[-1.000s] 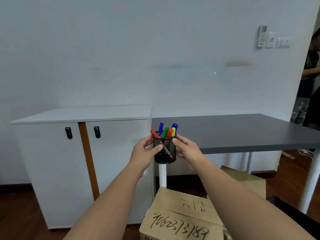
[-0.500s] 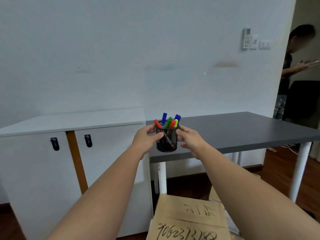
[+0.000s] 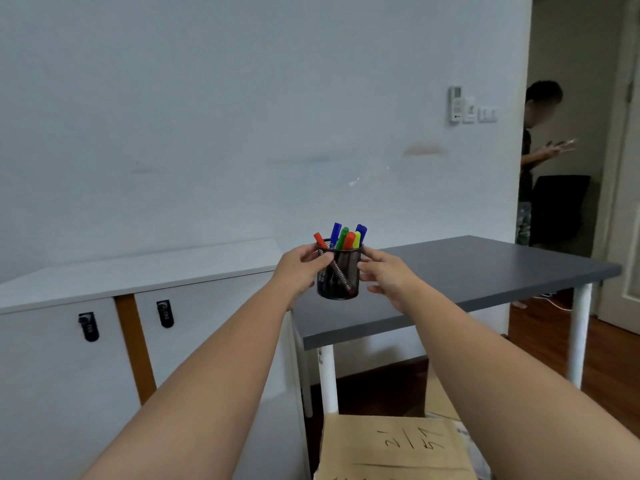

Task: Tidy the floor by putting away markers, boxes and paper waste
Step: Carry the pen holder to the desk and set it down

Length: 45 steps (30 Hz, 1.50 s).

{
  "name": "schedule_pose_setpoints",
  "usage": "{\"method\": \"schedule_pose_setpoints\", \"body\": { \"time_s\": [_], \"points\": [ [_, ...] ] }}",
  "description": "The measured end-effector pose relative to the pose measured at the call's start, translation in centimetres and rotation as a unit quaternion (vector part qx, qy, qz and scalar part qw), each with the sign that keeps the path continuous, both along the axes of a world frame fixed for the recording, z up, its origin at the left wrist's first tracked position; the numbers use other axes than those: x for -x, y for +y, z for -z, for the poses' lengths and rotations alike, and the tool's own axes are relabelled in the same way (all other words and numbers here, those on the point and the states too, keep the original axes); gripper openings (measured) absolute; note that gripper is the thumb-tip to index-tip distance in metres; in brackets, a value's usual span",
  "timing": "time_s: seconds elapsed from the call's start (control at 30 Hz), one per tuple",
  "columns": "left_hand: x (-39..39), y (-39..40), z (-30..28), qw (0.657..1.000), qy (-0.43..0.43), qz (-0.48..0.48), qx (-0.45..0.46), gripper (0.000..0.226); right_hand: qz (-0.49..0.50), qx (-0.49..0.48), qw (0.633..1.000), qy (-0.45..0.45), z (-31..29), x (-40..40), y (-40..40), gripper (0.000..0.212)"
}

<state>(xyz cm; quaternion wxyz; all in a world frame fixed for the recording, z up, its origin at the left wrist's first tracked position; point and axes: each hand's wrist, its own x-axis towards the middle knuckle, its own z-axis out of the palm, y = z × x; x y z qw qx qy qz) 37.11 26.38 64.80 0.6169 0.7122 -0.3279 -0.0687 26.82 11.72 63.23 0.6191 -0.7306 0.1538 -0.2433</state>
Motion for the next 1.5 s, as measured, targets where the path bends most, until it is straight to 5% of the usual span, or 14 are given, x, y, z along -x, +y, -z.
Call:
{"method": "schedule_pose_setpoints", "body": {
  "time_s": [0.5,1.1,1.5],
  "points": [
    [-1.8,-3.5,1.2,0.994,0.000,0.085,-0.065,0.040,0.074,0.031,0.996,0.027,1.2,1.6,-1.4,0.054],
    [-16.7,-11.1,9.3,0.989,0.137,0.042,0.028,0.055,0.086,0.020,0.992,0.091,5.8,-15.6,-7.2,0.060],
    [-20.0,-15.7,9.9,0.983,0.153,0.104,-0.013,0.053,0.114,0.021,0.989,0.094,7.2,-17.2,-11.1,0.058]
  ]
}}
